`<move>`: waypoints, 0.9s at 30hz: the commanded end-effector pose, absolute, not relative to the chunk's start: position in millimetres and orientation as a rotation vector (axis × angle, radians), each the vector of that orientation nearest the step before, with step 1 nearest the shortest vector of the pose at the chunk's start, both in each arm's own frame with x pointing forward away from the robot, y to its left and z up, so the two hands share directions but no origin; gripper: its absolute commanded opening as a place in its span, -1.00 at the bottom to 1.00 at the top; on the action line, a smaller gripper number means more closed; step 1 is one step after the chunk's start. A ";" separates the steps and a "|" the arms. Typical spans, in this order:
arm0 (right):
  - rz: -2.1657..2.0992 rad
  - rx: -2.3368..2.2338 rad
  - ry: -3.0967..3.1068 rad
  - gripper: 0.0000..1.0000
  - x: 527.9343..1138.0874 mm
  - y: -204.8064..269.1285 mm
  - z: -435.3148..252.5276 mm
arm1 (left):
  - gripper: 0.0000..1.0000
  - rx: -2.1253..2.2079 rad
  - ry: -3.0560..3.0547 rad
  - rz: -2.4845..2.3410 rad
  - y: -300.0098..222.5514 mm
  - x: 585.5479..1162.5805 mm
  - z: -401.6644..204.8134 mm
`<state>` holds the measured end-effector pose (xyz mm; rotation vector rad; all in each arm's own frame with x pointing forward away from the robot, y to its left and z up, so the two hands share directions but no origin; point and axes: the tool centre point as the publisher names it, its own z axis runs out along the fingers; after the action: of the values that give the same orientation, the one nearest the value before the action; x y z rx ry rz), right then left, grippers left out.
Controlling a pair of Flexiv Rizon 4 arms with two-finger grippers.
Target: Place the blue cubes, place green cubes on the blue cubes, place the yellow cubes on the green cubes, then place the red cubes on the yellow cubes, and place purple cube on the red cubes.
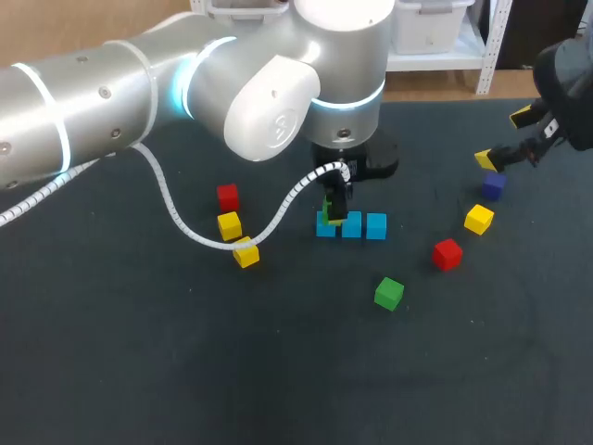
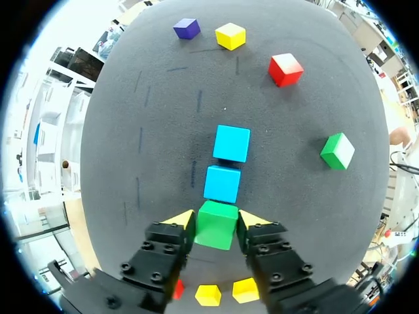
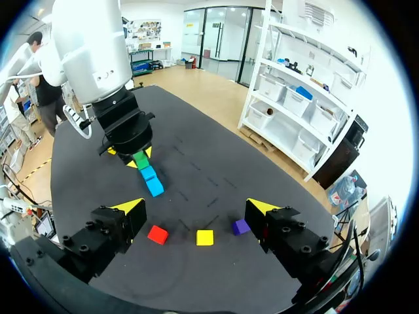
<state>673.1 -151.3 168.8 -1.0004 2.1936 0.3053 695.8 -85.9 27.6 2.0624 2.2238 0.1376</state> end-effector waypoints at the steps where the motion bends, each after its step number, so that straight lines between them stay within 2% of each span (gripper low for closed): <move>1: 0.300 -0.997 2.192 1.00 671.7 -151.2 168.3 | -0.32 2.062 2.223 0.133 -86.0 696.5 28.3; 18: 0.300 -0.997 2.192 1.00 671.7 -151.2 168.3 | -0.40 2.086 2.189 0.108 -89.4 691.0 33.7; 27: 0.300 -0.997 2.192 1.00 671.7 -151.2 168.3 | -0.22 2.103 2.171 0.121 -91.3 690.5 29.7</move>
<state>673.1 -151.3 168.8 -1.0004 2.1936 0.3053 690.4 -91.3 30.6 2.1013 2.1739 0.1207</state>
